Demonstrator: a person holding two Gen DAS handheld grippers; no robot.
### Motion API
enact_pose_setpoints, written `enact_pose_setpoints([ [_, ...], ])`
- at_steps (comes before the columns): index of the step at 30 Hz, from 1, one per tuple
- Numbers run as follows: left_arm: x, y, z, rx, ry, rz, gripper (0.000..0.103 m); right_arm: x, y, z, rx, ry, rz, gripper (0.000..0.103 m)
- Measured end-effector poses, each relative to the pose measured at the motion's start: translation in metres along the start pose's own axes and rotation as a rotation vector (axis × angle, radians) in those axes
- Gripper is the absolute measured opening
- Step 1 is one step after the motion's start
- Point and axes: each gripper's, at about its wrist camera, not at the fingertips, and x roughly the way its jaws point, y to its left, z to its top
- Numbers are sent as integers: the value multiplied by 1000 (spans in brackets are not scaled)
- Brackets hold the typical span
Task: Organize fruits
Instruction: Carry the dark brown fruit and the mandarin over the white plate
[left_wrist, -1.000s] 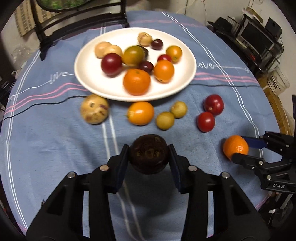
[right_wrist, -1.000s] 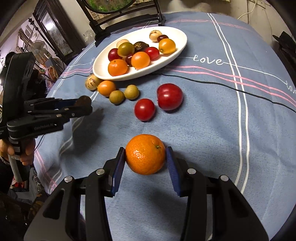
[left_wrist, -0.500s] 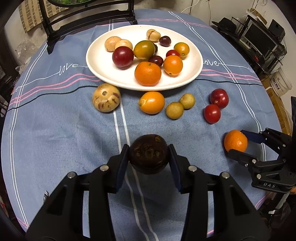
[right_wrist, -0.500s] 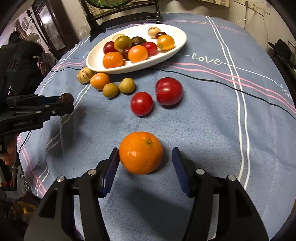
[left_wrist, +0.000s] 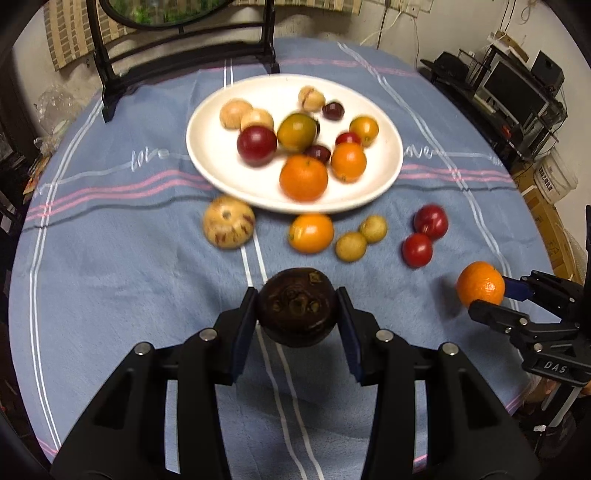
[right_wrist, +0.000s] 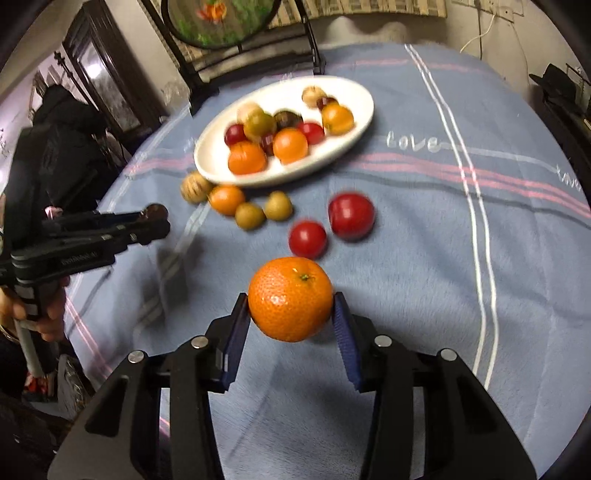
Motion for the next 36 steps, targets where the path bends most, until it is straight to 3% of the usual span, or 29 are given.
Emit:
enact_pose_setpoints([
  [14,-48,-10,80,64,-162,35,43,-54,21,90,-22,-198,94,45],
  [19,-50,-11,96,59,-183,46,43,-61,29,113,-48,-248,105,46],
  [36,-18,-4,117,44,-147,62,43,-26,26,139,-65,-190,123,46],
])
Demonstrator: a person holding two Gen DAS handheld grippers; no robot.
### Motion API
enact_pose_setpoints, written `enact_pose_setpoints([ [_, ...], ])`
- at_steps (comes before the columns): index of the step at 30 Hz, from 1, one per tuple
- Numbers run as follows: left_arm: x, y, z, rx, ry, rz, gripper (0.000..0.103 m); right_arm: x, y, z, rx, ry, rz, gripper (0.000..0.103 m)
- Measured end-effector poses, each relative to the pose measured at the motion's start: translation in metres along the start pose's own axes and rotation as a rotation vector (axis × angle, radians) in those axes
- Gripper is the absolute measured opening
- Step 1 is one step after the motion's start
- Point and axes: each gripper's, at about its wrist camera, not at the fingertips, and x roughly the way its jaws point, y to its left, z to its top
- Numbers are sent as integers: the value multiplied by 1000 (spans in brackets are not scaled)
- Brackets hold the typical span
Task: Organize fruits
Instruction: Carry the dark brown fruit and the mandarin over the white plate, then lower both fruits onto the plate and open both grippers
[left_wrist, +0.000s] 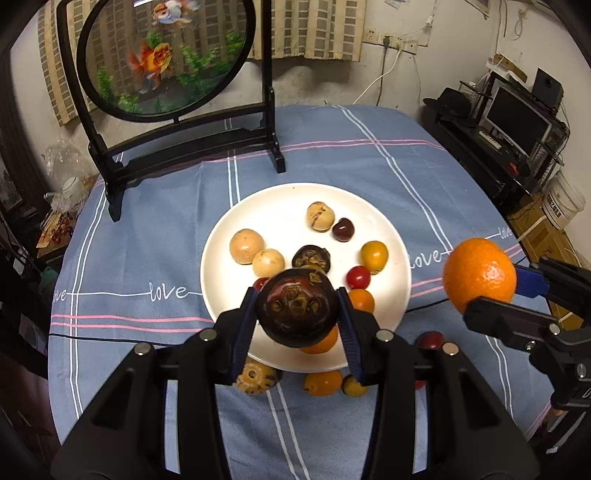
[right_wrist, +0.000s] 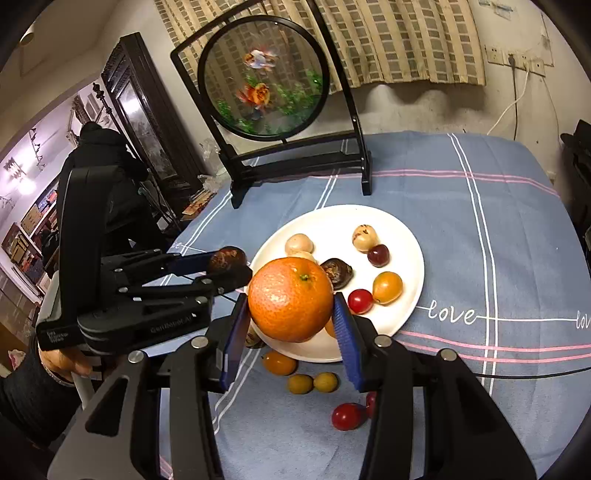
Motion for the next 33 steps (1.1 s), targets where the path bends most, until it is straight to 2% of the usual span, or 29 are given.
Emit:
enact_pose_setpoints([
  [11,21,32,4,-69,36,38,43,28,-14,2,12,49,-27,46],
  [20,39,20,26,-30,32,47,43,47,-12,23,-35,41,-35,46],
  [33,69,12,38,-4,62,59,43,76,-27,37,-20,69,-45,45],
])
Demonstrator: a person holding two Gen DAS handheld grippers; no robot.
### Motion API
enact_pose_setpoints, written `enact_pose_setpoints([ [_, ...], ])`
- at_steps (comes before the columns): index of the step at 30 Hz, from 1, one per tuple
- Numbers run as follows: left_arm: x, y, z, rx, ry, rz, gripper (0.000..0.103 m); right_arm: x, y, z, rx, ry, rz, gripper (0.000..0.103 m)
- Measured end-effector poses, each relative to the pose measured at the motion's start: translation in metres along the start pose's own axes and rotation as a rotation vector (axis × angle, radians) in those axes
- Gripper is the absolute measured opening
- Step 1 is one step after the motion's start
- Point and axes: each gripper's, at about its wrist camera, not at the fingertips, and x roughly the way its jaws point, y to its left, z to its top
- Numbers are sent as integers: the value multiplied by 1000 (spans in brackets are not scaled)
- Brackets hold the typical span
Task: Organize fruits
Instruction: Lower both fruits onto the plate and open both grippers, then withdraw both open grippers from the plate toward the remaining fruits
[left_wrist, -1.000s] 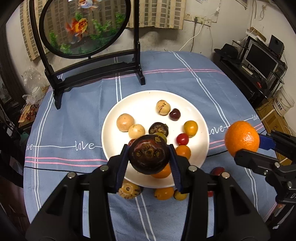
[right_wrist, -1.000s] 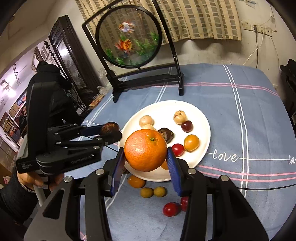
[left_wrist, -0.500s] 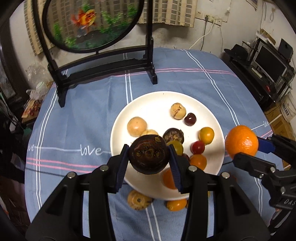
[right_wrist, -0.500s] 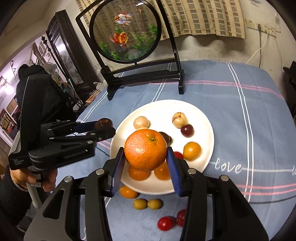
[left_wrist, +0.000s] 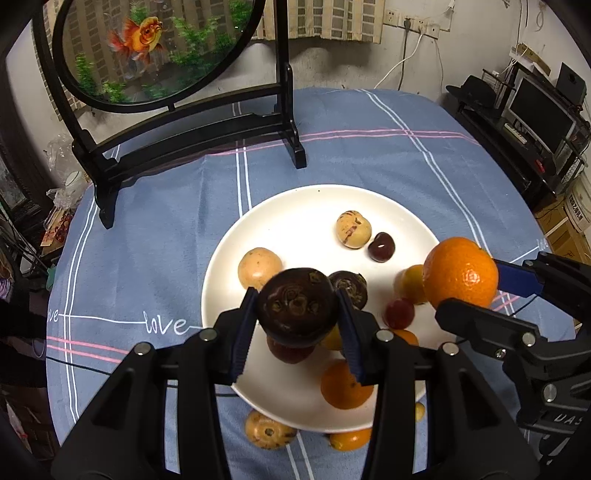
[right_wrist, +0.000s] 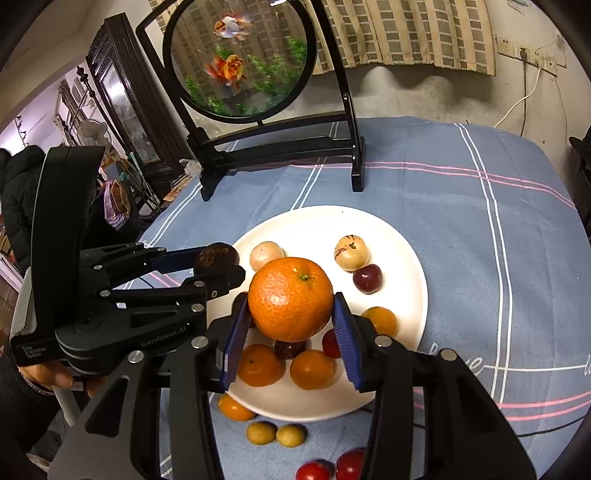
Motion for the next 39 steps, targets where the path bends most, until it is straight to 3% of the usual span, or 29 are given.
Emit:
enact_pose_setpoints([
  [19,47,8,16,26,55,26,43,45,-24,12,18,80,-18,46],
  [22,48,5,18,41,43,44,51,51,-28,11,29,96,-70,50],
  [23,47,5,19,43,35,45,57,49,-32,10,49,84,-56,53],
  [24,45,4,19,46,26,45,59,46,-34,9,63,73,-46,67],
  [27,44,3,19,49,22,41,63,35,-43,9,101,35,-3,67],
  [33,32,1,16,44,11,41,64,16,-49,2,122,29,-9,67],
  [39,5,0,7,49,-19,44,68,-19,-48,-37,157,16,18,67],
])
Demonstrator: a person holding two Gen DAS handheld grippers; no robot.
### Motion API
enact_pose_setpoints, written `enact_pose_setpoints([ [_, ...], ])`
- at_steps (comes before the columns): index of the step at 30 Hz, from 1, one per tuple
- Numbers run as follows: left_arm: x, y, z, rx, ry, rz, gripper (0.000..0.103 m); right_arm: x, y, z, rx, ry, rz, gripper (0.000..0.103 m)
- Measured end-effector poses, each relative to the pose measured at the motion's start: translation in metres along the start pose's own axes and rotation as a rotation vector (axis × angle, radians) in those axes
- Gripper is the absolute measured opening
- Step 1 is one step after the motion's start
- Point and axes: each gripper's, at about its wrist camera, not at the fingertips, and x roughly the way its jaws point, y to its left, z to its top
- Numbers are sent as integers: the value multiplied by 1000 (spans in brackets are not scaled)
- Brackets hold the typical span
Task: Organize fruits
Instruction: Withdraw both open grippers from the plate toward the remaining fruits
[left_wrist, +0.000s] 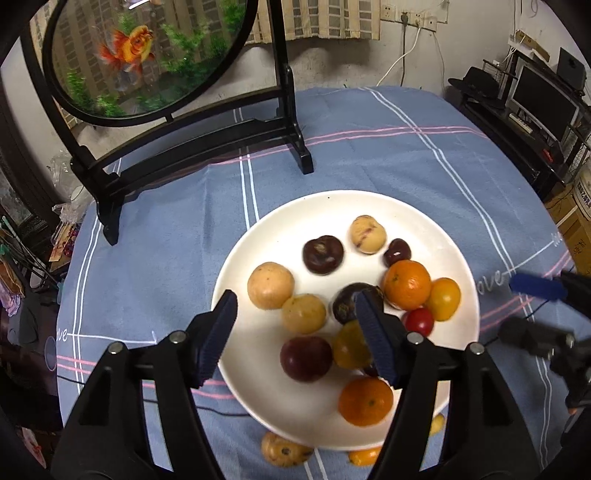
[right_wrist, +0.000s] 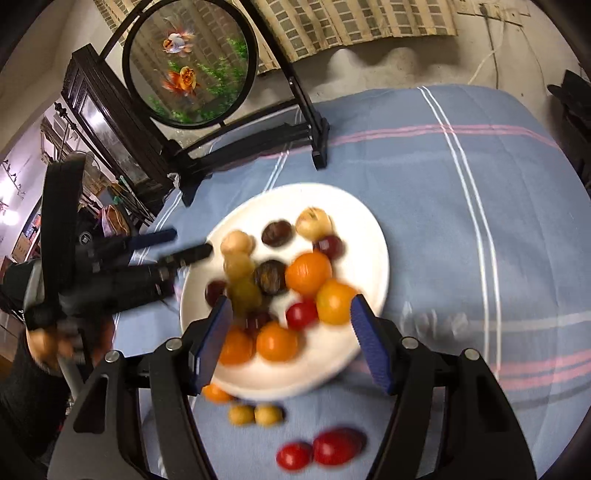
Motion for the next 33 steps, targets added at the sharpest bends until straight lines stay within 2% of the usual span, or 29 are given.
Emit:
enact_pose_setpoints([
  [5,-27,-8,-7,11,-31,-4,68,-21,1,-46,-5,53,-48,67],
  [10,-56,-19,-16,33,-72,-6,72,-41,8,-82,-7,55,-66,67],
  [17,-85,-29,-32,52,-99,-4,73,-46,26,-113,-69,72,-102,67],
  [21,-93,-15,-45,11,-102,3,77,-42,37,-126,-130,88,-132,67],
  [28,-81,24,-90,-120,-8,57,78,-33,36,-141,-114,117,-133,67],
  [33,-71,34,-116,-179,49,40,78,-20,38,-140,-142,136,-179,65],
])
